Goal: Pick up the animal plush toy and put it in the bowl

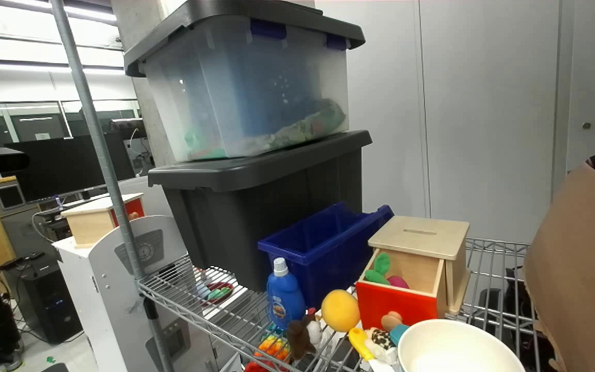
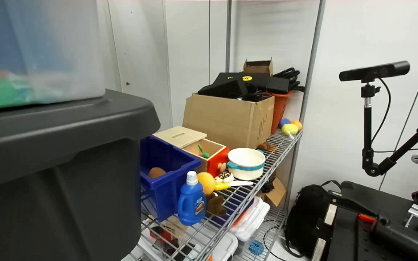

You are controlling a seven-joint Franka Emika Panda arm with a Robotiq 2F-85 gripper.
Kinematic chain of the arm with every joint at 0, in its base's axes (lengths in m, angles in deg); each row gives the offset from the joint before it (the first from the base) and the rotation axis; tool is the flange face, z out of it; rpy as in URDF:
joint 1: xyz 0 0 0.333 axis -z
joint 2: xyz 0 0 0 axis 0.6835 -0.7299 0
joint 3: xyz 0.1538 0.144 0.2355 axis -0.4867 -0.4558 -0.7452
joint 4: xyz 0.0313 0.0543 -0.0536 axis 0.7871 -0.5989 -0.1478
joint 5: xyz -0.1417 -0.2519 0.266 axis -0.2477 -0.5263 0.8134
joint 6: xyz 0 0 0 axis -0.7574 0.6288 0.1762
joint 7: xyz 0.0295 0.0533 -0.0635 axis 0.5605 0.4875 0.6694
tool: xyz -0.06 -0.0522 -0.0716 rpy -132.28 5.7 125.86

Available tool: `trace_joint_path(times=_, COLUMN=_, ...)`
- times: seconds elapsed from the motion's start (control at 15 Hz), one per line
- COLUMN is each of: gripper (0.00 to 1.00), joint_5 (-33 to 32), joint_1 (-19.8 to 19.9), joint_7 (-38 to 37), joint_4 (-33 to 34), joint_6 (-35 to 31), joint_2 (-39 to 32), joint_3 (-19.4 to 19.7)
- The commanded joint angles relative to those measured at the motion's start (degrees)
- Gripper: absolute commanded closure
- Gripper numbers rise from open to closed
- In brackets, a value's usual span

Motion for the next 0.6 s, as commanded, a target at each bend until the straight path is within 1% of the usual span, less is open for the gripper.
trace_joint_path(times=0.0, gripper=0.00, joint_5=0.6, joint_1=-1.4, joint_7=2.3, joint_4=-2.1, joint_6=-1.6, joint_2=3.4, joint_3=2.3)
trace_joint_path(times=0.07, gripper=0.00, joint_5=-0.3, joint_1=-0.7, joint_7=0.5, joint_4=-0.6, joint_6=-0.7, joint_2=0.1, joint_3=1.0)
trace_joint_path(times=0.53, gripper=0.00, joint_5=-0.1, joint_1=-1.0, joint_7=1.1, joint_4=-1.4, joint_6=-0.8, joint_2=2.0, joint_3=1.7)
